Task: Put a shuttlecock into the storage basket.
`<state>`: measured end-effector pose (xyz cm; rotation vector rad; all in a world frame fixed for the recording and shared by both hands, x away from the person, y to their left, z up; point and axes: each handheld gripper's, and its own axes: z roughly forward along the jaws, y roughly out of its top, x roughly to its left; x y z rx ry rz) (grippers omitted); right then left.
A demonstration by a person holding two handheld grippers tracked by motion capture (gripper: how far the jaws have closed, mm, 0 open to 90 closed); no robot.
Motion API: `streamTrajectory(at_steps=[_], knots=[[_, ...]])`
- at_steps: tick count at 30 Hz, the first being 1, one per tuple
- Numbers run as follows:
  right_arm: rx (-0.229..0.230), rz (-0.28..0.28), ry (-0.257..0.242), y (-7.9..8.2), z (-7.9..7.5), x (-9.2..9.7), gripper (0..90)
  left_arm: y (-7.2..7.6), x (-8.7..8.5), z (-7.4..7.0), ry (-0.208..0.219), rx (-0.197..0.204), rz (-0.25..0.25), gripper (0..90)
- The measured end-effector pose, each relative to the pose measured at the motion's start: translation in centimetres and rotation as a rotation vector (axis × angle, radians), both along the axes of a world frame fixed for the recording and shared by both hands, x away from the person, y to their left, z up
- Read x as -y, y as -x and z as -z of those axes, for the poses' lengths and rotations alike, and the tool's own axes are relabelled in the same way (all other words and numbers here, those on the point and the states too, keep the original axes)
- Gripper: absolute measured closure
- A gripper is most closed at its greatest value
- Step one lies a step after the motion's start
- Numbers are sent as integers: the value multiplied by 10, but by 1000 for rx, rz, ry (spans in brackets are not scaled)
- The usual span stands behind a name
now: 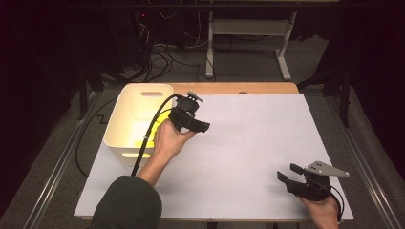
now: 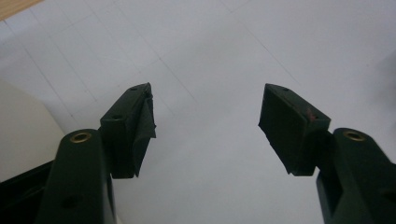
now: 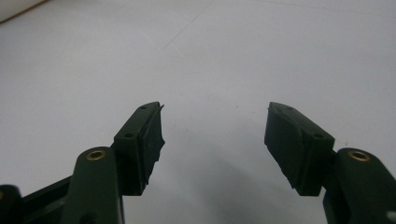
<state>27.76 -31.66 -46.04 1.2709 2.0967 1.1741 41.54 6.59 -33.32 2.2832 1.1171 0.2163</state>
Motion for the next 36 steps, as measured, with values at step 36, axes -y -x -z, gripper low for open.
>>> streamTrajectory(at_steps=[36], knots=[[-2,-3,-9,0,0,1,375,18,16,28,-28,-16,47,362]])
